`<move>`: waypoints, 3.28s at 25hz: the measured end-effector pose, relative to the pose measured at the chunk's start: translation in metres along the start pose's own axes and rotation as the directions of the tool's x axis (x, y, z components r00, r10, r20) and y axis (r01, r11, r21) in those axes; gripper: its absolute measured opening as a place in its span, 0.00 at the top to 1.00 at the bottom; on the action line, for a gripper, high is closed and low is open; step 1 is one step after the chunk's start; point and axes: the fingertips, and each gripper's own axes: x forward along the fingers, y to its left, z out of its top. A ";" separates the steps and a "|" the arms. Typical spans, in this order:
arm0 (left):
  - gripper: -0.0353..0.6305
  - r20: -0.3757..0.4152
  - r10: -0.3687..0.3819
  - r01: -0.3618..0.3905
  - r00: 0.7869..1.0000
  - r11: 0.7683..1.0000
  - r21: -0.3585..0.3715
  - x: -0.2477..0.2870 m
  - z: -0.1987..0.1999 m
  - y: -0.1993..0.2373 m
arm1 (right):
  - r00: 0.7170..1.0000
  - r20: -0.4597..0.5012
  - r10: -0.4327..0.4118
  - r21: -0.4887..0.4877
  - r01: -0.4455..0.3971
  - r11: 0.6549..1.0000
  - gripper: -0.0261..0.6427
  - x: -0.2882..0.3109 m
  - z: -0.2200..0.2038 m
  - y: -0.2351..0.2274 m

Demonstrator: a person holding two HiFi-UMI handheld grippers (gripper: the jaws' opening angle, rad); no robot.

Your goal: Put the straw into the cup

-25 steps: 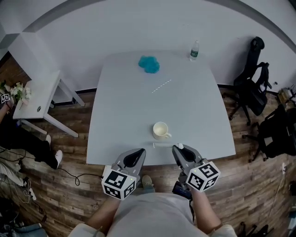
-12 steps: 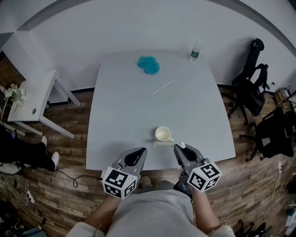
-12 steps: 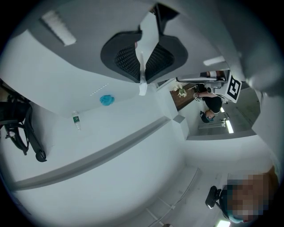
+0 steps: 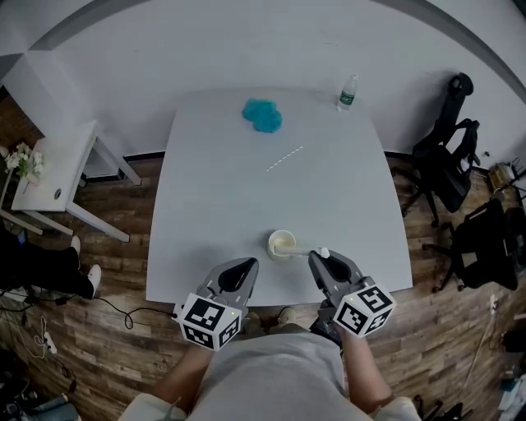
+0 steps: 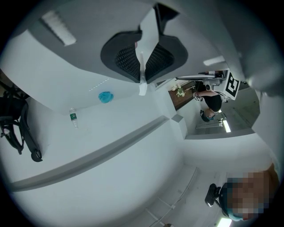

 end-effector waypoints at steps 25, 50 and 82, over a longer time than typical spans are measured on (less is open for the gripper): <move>0.92 -0.053 0.028 -0.031 0.998 0.999 -0.042 0.043 -0.010 0.013 | 0.997 -0.078 0.023 0.051 -0.019 0.998 0.89 0.025 -0.008 -0.052; 0.92 -0.075 0.058 -0.064 0.996 0.994 -0.084 0.052 -0.029 0.033 | 0.987 -0.159 0.039 0.071 -0.028 0.997 0.89 0.053 -0.030 -0.072; 0.92 -0.115 0.096 -0.113 0.989 0.982 -0.149 0.058 -0.056 0.044 | 0.955 -0.282 0.089 0.124 -0.056 0.991 0.89 0.092 -0.086 -0.093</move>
